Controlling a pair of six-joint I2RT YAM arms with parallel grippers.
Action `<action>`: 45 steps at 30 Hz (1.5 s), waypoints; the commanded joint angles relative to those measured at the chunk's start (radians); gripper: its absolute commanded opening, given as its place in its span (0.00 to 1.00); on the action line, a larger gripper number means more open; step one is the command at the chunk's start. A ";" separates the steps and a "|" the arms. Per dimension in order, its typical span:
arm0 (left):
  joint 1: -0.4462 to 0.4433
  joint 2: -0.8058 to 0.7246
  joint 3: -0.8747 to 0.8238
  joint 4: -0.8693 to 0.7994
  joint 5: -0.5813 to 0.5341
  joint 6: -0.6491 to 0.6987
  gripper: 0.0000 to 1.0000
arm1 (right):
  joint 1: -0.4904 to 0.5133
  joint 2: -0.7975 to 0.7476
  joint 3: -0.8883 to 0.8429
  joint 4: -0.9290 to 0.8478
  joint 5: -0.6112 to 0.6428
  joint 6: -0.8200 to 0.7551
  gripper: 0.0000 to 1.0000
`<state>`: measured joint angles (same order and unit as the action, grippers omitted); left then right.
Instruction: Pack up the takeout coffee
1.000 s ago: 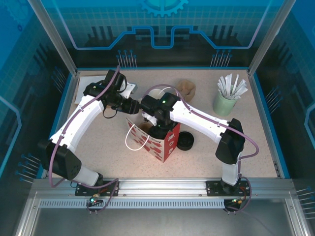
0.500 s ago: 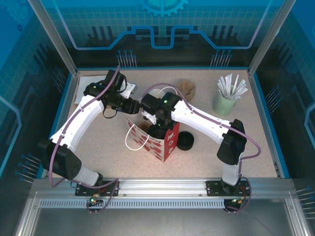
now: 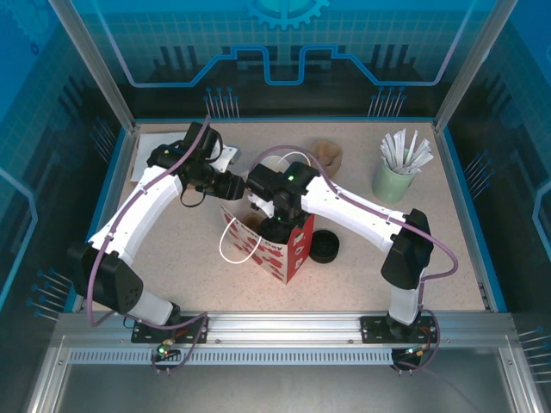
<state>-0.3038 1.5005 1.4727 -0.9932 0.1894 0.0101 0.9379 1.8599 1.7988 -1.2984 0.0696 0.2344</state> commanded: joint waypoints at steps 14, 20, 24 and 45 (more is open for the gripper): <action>0.002 0.010 0.011 -0.027 -0.003 0.019 0.48 | 0.006 -0.010 -0.024 0.005 -0.018 -0.006 0.77; 0.002 0.008 0.009 -0.027 -0.003 0.019 0.48 | 0.006 -0.007 -0.033 0.017 -0.021 -0.006 0.77; 0.002 0.008 0.009 -0.028 -0.002 0.019 0.48 | 0.005 -0.003 -0.039 0.015 -0.024 -0.006 0.77; 0.002 0.011 0.014 -0.031 -0.009 0.020 0.48 | 0.004 0.038 -0.030 -0.052 -0.015 -0.004 0.77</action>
<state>-0.3038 1.5005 1.4727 -0.9932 0.1894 0.0101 0.9375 1.8698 1.7649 -1.3006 0.0666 0.2344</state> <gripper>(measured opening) 0.484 0.805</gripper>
